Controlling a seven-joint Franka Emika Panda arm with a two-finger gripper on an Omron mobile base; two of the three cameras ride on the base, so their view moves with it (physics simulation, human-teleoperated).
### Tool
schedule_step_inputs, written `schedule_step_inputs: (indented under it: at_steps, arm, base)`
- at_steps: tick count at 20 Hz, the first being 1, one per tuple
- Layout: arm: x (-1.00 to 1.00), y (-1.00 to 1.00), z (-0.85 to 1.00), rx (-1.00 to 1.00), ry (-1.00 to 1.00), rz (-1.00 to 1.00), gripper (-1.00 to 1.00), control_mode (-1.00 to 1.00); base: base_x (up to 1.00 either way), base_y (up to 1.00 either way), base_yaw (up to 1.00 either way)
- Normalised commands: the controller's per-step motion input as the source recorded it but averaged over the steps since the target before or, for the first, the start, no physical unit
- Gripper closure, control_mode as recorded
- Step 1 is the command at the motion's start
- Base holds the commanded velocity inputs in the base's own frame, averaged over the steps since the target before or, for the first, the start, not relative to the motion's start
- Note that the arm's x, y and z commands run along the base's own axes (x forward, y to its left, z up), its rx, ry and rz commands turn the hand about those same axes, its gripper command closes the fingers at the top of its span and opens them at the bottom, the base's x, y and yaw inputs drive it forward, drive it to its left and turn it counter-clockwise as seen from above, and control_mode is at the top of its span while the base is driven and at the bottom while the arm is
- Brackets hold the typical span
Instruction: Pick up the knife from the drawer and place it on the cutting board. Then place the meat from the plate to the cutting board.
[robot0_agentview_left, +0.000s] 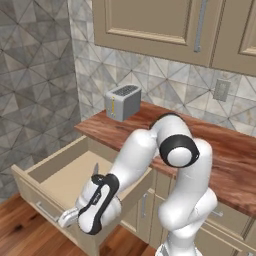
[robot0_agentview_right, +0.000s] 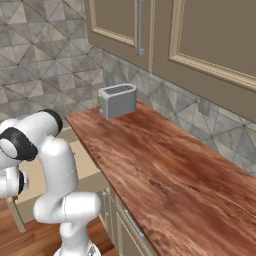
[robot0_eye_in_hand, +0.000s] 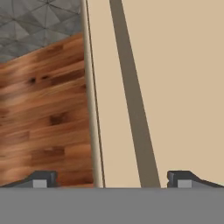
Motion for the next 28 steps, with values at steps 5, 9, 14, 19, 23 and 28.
schedule_step_inputs:
  at_steps: [5, 9, 14, 19, 23, 28]
  arm:
    - [-0.30, 0.27, 0.45, 0.00, -0.10, -0.03, -1.00, -1.00]
    - [-0.26, 0.59, 1.00, -0.06, -0.05, -0.13, -1.00, -1.00]
    - [-0.01, 0.52, 1.00, -0.09, 0.00, -0.16, -1.00, -1.00]
    - [0.00, 0.12, 1.00, -0.11, 0.11, -0.12, -1.00, -1.00]
    - [0.01, -0.21, 0.82, -0.26, 0.30, -0.05, -1.00, -1.00]
    - [0.25, -0.83, 0.37, -0.10, 0.27, -0.06, -1.00, -1.00]
  base:
    - [0.00, 0.00, 0.00]
    - [0.00, 0.00, 0.00]
    - [0.00, 0.00, 0.00]
    - [0.00, 0.00, 0.00]
    - [0.00, 0.00, 0.00]
    - [0.00, 0.00, 0.00]
